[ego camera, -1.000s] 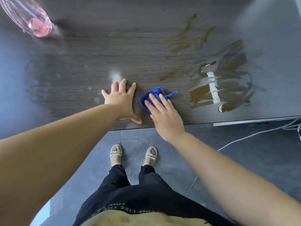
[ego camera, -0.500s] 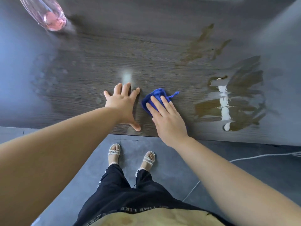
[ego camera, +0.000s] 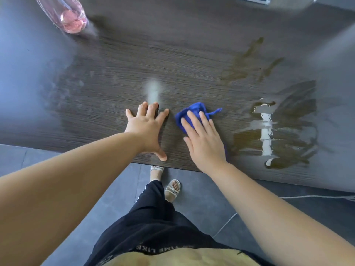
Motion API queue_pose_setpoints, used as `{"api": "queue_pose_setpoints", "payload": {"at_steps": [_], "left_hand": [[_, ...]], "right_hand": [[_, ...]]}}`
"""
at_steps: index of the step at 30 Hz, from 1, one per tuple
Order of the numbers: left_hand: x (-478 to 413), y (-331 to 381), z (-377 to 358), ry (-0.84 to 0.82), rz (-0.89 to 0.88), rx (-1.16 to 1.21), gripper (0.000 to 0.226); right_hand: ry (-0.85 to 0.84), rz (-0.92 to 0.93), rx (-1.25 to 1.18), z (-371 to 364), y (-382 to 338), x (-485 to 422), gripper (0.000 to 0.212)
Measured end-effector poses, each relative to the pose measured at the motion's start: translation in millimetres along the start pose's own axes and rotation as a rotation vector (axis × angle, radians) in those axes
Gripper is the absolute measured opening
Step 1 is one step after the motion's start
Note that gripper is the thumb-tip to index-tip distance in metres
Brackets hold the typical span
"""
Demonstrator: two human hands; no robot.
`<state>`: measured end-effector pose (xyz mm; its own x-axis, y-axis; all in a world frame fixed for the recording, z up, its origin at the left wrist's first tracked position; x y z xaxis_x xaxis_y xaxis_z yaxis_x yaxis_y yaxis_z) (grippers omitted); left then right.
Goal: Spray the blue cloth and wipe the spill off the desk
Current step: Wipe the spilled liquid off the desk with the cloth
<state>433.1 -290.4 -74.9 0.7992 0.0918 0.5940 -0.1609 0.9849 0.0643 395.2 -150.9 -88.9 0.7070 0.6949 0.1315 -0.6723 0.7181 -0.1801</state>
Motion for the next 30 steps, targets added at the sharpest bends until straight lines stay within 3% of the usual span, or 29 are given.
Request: {"api": "queue_pose_setpoints", "payload": {"at_steps": [3,9,11,15,20,26,30], "left_hand": [[0,0,-1,-0.013,-0.001,-0.02,0.14],[0,1,1,-0.053,-0.01,-0.046,0.134],[-4,-3,9,-0.027,-0.02,0.032,0.118],[-26,-24,44,0.086,0.038,0.276,0.077],[-67,-39,71,0.174,0.017,0.112,0.105],[-81,-56,63,0.123,0.025,0.139,0.126],[-81,-56,62,0.122,0.024,0.141,0.125]], "right_hand": [[-0.048,0.021,0.009,3,16,-13,0.048],[-0.014,-0.34,-0.034,27,59,-104,0.048],[0.012,-0.357,-0.037,25,49,-97,0.049],[0.022,-0.168,-0.017,8,4,-27,0.048],[-0.065,-0.05,0.026,6,17,-45,0.051],[-0.013,-0.41,-0.025,30,67,-146,0.049],[0.051,-0.395,-0.057,24,39,-109,0.049]]}}
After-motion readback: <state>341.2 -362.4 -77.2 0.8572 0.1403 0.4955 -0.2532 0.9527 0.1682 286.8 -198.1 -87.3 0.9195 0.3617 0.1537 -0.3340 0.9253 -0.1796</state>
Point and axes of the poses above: each hand's wrist, its own x-axis away from the middle knuckle, its own z-axis out of the back of the hand, y = z × x, the point moved 7 cm from there along -x, towards the middle knuckle, and after that the axes turned 4 degrees about -z, right-handed, at the moved point
